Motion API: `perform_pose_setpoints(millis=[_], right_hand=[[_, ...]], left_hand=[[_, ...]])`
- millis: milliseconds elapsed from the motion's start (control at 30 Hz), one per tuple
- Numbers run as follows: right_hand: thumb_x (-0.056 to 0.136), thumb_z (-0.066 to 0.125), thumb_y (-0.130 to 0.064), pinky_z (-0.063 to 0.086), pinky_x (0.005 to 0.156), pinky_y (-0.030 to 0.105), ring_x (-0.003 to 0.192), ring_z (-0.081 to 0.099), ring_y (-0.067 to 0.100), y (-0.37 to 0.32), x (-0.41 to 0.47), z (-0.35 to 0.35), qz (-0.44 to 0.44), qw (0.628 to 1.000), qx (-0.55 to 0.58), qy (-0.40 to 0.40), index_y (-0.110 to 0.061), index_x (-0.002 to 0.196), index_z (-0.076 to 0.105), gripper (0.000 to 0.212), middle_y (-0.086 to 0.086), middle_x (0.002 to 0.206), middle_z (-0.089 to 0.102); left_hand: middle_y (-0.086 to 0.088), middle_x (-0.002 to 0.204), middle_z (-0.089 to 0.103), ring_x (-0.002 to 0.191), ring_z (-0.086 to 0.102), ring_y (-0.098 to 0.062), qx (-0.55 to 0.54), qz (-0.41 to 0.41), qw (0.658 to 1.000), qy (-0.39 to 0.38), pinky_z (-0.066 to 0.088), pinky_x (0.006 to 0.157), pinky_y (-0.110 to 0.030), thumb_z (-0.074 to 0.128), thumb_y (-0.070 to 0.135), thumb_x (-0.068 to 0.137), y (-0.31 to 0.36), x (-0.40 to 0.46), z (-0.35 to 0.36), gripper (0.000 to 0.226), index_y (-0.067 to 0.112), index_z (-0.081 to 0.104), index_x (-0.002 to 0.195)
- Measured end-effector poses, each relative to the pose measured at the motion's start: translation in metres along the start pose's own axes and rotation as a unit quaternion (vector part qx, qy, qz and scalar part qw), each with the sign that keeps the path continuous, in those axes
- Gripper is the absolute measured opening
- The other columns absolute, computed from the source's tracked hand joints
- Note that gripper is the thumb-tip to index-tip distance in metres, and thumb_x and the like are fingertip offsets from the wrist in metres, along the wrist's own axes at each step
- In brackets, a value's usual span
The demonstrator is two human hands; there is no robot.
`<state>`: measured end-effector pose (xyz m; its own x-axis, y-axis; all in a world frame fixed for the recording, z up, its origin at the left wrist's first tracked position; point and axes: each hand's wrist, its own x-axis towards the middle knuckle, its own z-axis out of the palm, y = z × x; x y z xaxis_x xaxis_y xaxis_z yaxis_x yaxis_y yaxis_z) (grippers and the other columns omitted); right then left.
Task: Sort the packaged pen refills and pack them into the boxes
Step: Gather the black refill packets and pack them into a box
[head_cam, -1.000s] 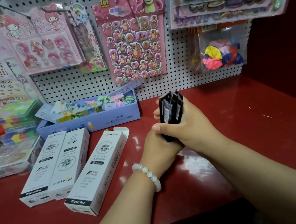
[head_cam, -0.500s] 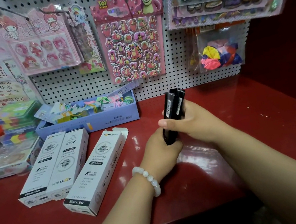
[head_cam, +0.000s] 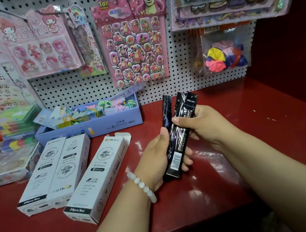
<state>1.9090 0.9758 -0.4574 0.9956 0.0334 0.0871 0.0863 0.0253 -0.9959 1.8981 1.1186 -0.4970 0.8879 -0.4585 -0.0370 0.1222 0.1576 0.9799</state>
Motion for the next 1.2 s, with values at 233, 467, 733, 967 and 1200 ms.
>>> perform_pose_setpoints(millis=[233,467,733,967,1200], right_hand=[[0.082,0.065,0.0,0.027,0.038,0.015,0.038,0.041,0.002,-0.003,-0.002,-0.008,-0.003,0.996,0.02,-0.088,-0.008,0.07,0.059,0.015,-0.001,0.057,0.059],[0.074,0.07,0.006,0.037,0.037,0.021,0.041,0.052,0.014,0.0,-0.006,0.002,-0.009,0.996,0.055,-0.065,0.004,0.093,0.057,0.023,0.01,0.064,0.061],[0.074,0.069,-0.018,0.014,0.035,0.016,0.029,0.025,0.004,-0.001,-0.008,0.002,0.067,0.991,0.059,-0.102,-0.005,0.077,0.049,0.024,-0.004,0.038,0.038],[0.078,0.073,-0.016,0.026,0.034,0.016,0.031,0.036,0.005,-0.008,-0.01,-0.005,0.005,0.99,-0.009,-0.14,0.0,0.069,0.055,0.025,0.003,0.044,0.047],[0.079,0.068,-0.004,0.051,0.05,0.022,0.053,0.062,0.016,-0.001,-0.008,-0.005,-0.022,0.994,-0.016,-0.106,0.005,0.082,0.06,0.012,0.016,0.07,0.065]], left_hand=[[-0.029,0.085,0.068,0.066,0.066,-0.034,-0.073,-0.055,0.993,0.074,0.057,0.063,-0.042,0.033,0.044,0.098,0.003,0.002,-0.005,0.053,0.001,0.062,0.105],[-0.014,0.06,0.059,0.046,0.057,-0.023,-0.005,-0.065,0.998,-0.003,0.05,0.05,-0.029,0.022,0.073,0.081,-0.001,-0.002,-0.001,0.082,0.003,0.064,0.094],[-0.003,0.047,0.036,0.033,0.035,-0.011,0.008,-0.058,0.989,-0.134,0.034,0.037,-0.02,0.064,0.021,0.084,0.003,-0.012,0.0,0.011,0.019,0.067,0.074],[0.0,0.042,0.035,0.033,0.03,-0.014,0.182,-0.046,0.981,-0.042,0.031,0.039,-0.023,0.057,0.017,0.092,0.014,-0.011,0.007,0.021,0.029,0.07,0.082],[0.002,0.048,0.049,0.036,0.046,-0.011,0.328,-0.082,0.941,0.016,0.04,0.041,-0.022,0.064,0.026,0.086,0.027,-0.012,-0.003,0.026,0.008,0.057,0.103]])
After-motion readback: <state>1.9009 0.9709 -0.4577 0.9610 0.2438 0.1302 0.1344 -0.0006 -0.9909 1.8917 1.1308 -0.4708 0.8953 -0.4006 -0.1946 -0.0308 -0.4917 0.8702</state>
